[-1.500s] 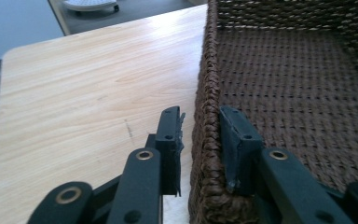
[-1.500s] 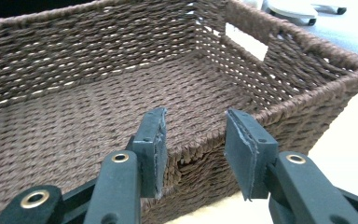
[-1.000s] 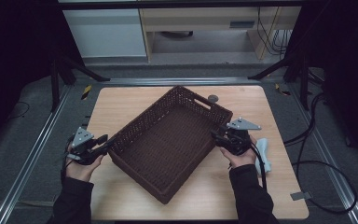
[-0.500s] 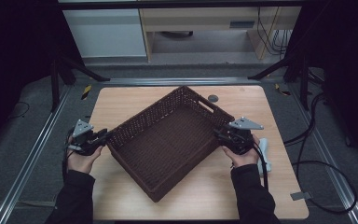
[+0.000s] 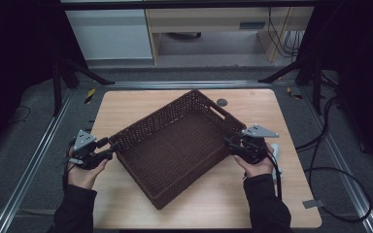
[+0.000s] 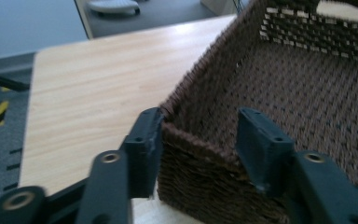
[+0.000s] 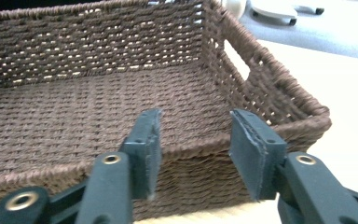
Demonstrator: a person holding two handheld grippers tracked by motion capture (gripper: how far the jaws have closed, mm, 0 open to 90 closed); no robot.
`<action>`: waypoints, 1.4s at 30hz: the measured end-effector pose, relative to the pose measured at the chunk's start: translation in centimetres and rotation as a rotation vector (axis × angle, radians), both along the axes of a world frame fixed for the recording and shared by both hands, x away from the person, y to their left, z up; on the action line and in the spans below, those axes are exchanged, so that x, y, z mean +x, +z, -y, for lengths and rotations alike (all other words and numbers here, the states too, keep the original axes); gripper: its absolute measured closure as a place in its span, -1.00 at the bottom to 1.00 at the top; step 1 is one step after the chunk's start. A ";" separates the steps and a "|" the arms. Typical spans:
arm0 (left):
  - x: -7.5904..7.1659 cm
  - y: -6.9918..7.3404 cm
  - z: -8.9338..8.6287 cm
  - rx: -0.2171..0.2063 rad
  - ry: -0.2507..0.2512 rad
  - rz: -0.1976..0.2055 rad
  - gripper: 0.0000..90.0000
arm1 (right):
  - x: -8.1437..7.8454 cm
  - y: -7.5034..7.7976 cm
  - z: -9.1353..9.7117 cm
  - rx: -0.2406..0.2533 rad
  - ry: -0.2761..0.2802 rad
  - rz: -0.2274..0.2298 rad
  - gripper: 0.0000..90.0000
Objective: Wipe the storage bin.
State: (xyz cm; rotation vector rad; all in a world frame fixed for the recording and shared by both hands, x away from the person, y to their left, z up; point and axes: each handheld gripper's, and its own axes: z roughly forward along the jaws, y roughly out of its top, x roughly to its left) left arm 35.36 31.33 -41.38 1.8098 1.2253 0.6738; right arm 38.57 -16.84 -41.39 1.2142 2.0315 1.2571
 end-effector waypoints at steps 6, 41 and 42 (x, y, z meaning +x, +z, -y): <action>1.3 0.0 -0.1 0.008 0.016 0.004 0.20 | 0.3 0.8 1.9 0.008 -0.052 0.085 0.11; 4.1 -0.8 1.4 -0.026 -0.041 -0.017 0.03 | 0.7 -0.3 4.2 -0.044 -0.025 -0.016 0.84; 3.8 -0.7 1.3 -0.028 -0.045 -0.014 0.01 | 0.6 -0.3 4.1 -0.047 -0.026 -0.015 0.84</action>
